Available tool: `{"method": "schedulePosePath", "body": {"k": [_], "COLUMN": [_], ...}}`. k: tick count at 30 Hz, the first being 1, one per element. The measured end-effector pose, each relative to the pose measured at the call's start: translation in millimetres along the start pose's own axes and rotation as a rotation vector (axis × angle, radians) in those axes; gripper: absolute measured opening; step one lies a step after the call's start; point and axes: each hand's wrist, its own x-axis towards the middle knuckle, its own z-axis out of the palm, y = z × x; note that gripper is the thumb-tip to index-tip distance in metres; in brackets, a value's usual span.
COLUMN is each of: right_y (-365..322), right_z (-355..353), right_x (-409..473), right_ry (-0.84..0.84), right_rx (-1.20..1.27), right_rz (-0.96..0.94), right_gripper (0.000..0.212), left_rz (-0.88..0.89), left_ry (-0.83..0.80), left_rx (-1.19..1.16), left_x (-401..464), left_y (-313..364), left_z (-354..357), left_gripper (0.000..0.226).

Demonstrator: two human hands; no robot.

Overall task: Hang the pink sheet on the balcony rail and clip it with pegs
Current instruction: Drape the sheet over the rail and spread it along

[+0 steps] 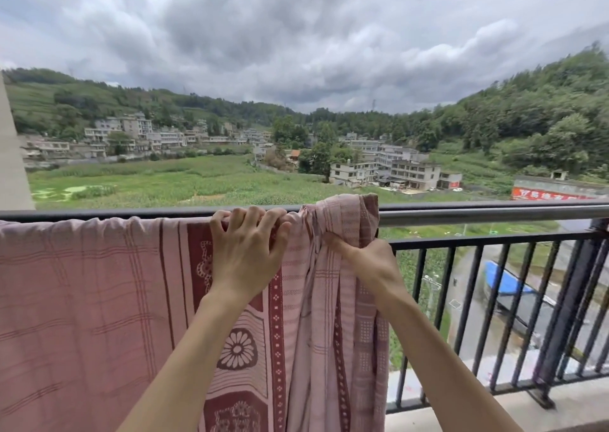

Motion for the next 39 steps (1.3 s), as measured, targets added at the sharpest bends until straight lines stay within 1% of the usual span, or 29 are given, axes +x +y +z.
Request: {"method": "schedulePosePath", "body": {"k": [2, 3, 5, 6, 8, 11, 14, 16, 20, 22, 26, 29, 30, 31, 33, 34, 36, 39], "right_y": [-3.9, -6.4, -12.0, -14.6, -17.3, -20.5, -26.4, -33.5, -47.0, -47.3, -35.2, -29.1, -27.9, -28.7, -29.5, -25.7, -9.9, 22.3], "right_z": [0.6, -0.7, -4.6, -6.7, -9.2, -9.5, -11.4, -13.6, -21.1, -30.2, -51.4, -61.6, -68.2, -76.8, -102.8, -117.1, -138.7, -151.8], "right_x": [0.6, 1.2, 1.9, 1.9, 2.4, 2.6, 2.4, 4.2, 14.6, 21.8, 35.1, 40.3, 43.0, 44.7, 49.3, 52.5, 57.1, 58.9], "right_ry": [-0.070, -0.085, -0.084, -0.070, -0.033, 0.017, 0.026, 0.027, -0.016, -0.021, 0.052, 0.073, 0.100, 0.156, 0.321, 0.389, 0.461, 0.378], "right_rx": [0.041, 0.041, 0.034, 0.039, 0.032, -0.021, -0.035, 0.013, 0.238, 0.311, 0.378, 0.387, 0.391, 0.392, 0.433, 0.471, 0.449, 0.302], "right_rz": [0.053, 0.047, 0.009, 0.002, -0.012, -0.043, -0.100, -0.121, -0.061, -0.048, -0.037, -0.063, -0.090, -0.114, -0.157, -0.169, -0.108, 0.050], "right_gripper": [0.029, 0.023, 0.011, 0.010, 0.013, 0.034, 0.043, 0.039, 0.016, 0.013, 0.009, 0.014, 0.009, 0.009, 0.017, 0.014, 0.004, 0.012], "left_rz": [-0.006, -0.006, -0.008, -0.011, -0.014, -0.014, -0.022, -0.029, -0.046, -0.049, -0.050, -0.051, -0.049, -0.048, -0.055, -0.066, -0.105, -0.157], "left_ry": [0.010, 0.011, 0.012, 0.015, 0.027, 0.041, 0.060, 0.064, 0.056, 0.055, 0.069, 0.070, 0.074, 0.078, 0.085, 0.089, 0.101, 0.129], "left_rx": [-0.003, -0.004, -0.005, -0.006, -0.013, -0.017, -0.020, -0.009, 0.005, 0.011, 0.045, 0.043, 0.041, 0.041, 0.045, 0.048, 0.047, 0.028], "left_x": [-0.2, 0.0, 0.2, 0.3, 0.3, 0.6, 0.5, 0.2, 0.5, 1.0, 1.1, 1.3, 1.0, 0.7, 0.8, 1.1, 2.1, 3.1], "left_y": [0.8, 1.1, 1.1, 1.0, 1.4, 2.0, 2.4, 2.8, 3.2, 3.9, 4.4, 3.6, 2.9, 2.4, 2.0, 2.8, 6.5, 13.0], "left_z": [-0.1, 0.0, 0.4, 0.8, 1.2, 1.8, 2.3, 2.0, 1.9, 2.7, 3.6, 3.3, 3.4, 3.3, 3.9, 4.6, 6.5, 9.0], "left_gripper": [0.050, 0.050, 0.049, 0.048, 0.047, 0.045, 0.044, 0.044, 0.048, 0.047, 0.043, 0.042, 0.042, 0.042, 0.042, 0.042, 0.043, 0.044]}}
